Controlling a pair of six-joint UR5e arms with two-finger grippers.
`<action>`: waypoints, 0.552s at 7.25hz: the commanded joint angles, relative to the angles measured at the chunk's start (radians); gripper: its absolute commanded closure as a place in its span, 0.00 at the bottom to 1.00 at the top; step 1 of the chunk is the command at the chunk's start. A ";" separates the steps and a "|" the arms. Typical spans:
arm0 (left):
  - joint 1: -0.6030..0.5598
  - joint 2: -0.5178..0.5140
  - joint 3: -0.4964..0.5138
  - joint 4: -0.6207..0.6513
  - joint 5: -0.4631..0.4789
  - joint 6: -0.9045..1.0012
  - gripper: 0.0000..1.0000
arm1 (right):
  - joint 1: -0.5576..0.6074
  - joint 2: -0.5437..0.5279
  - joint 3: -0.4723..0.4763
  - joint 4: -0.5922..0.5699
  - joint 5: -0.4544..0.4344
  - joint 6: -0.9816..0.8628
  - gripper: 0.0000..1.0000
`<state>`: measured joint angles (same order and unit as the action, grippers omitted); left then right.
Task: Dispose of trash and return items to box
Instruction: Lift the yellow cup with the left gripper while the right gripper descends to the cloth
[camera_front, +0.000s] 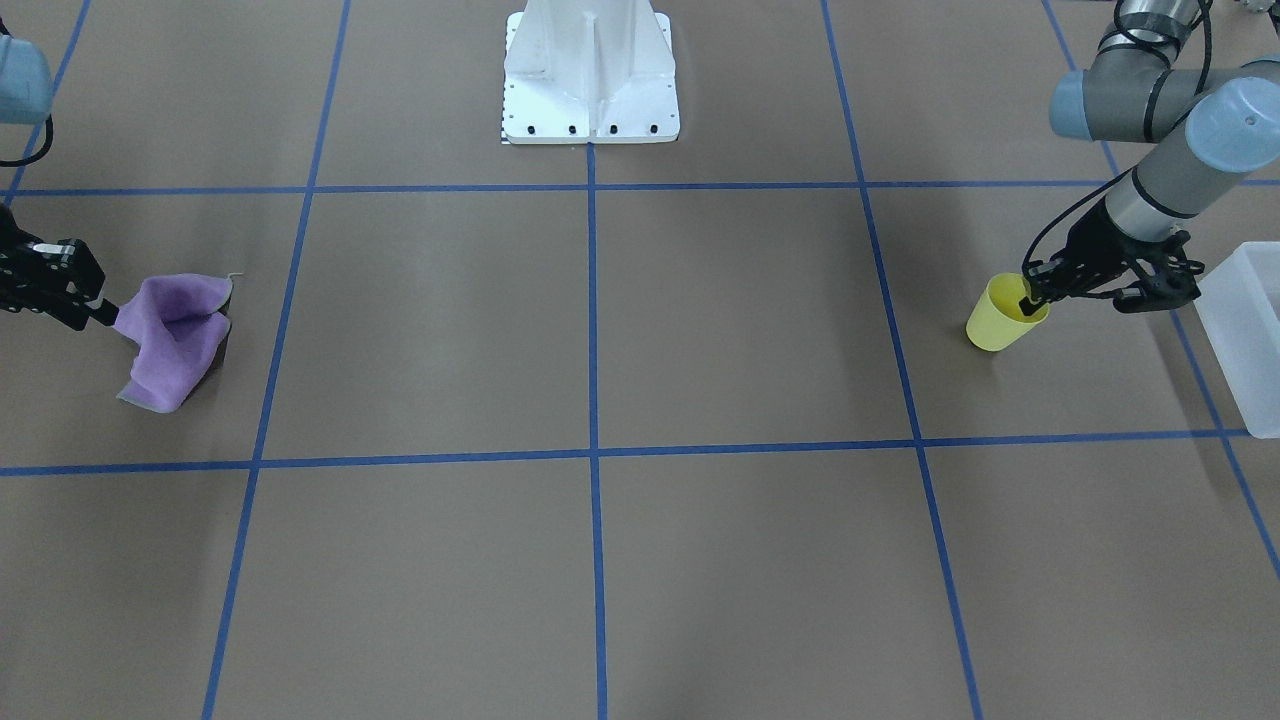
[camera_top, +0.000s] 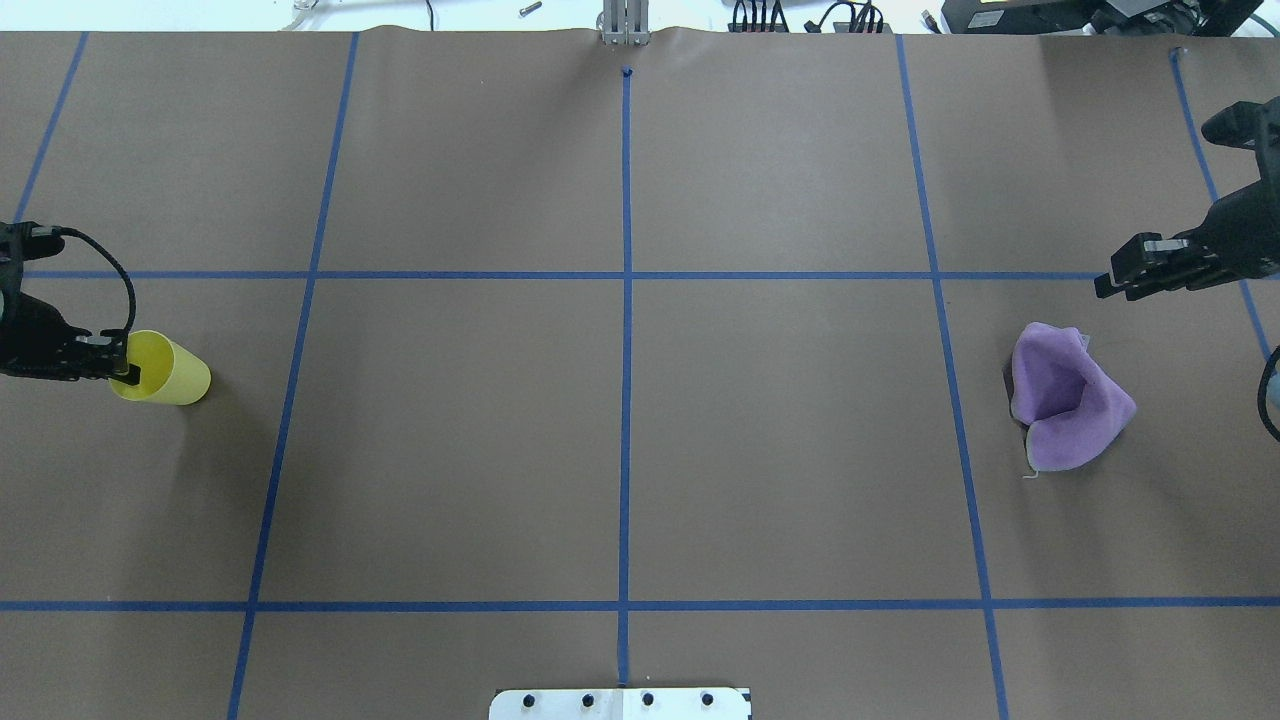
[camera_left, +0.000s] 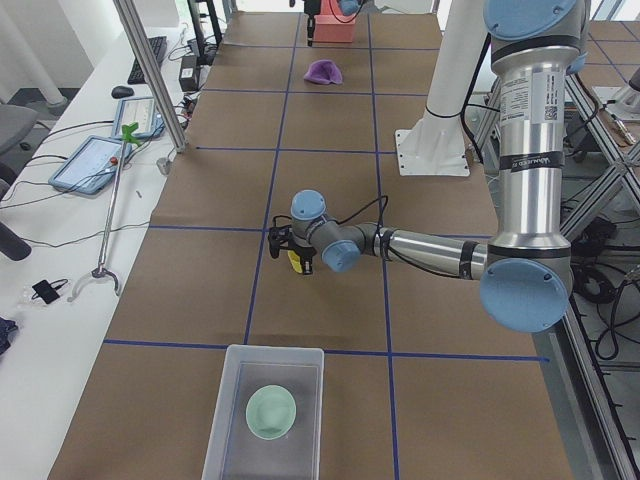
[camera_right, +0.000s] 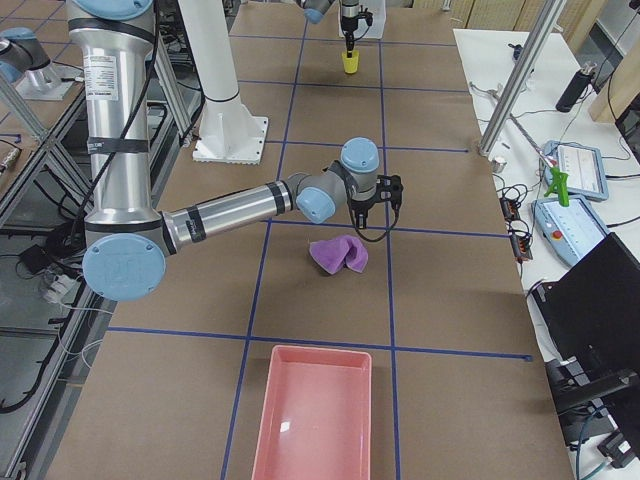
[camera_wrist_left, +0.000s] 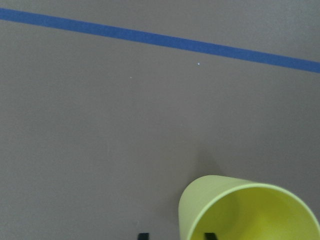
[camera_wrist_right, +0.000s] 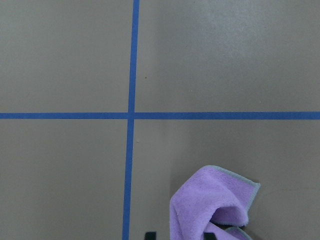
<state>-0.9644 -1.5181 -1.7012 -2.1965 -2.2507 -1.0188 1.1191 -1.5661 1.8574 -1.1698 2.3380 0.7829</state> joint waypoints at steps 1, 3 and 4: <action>-0.188 -0.002 -0.029 -0.002 -0.228 0.012 1.00 | -0.089 -0.002 -0.003 0.002 -0.092 0.003 0.00; -0.371 -0.002 -0.060 0.001 -0.317 0.020 1.00 | -0.146 -0.011 -0.056 0.013 -0.137 0.001 0.00; -0.437 -0.001 -0.054 0.006 -0.319 0.076 1.00 | -0.169 -0.011 -0.061 0.013 -0.147 0.003 0.00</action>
<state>-1.3008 -1.5198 -1.7537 -2.1950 -2.5437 -0.9882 0.9836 -1.5757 1.8146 -1.1592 2.2096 0.7846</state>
